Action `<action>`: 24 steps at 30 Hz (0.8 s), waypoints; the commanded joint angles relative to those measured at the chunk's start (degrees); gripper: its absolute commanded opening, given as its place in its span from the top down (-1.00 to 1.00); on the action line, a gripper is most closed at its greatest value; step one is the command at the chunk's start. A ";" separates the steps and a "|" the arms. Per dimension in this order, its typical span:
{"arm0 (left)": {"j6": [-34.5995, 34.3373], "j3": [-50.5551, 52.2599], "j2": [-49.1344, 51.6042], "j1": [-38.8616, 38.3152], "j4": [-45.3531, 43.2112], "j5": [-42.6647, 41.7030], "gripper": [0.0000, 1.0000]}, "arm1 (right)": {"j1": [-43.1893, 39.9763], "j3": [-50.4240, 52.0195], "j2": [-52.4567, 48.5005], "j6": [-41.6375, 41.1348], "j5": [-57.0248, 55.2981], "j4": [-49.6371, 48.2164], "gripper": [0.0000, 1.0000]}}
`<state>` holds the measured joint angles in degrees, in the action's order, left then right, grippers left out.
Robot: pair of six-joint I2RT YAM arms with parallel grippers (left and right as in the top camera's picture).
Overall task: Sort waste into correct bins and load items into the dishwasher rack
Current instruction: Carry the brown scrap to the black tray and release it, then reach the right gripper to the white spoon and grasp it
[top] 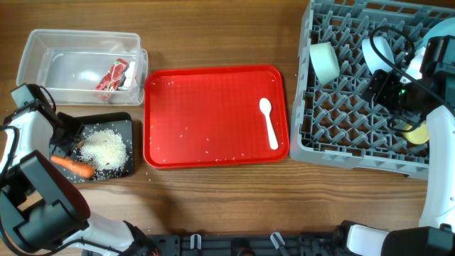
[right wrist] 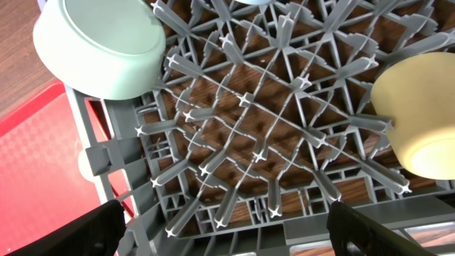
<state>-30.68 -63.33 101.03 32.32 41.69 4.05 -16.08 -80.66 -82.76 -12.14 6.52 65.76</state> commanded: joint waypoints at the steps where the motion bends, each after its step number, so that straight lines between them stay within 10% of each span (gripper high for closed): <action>1: 0.44 -0.35 -1.05 0.37 0.07 -0.92 0.10 | 0.00 0.15 0.70 1.99 4.02 -0.61 -0.87; 11: 1.49 -0.35 -13.88 -2.32 1.75 -13.18 0.07 | 11.06 0.15 0.70 12.17 15.67 -5.33 -0.86; 24: 8.00 -0.33 -17.18 -30.53 7.19 -12.92 -0.01 | 36.22 0.15 -6.29 5.51 4.37 -11.04 -0.88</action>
<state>-25.76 -63.35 82.50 8.84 48.84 -8.47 17.54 -80.66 -84.60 -2.68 14.35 54.92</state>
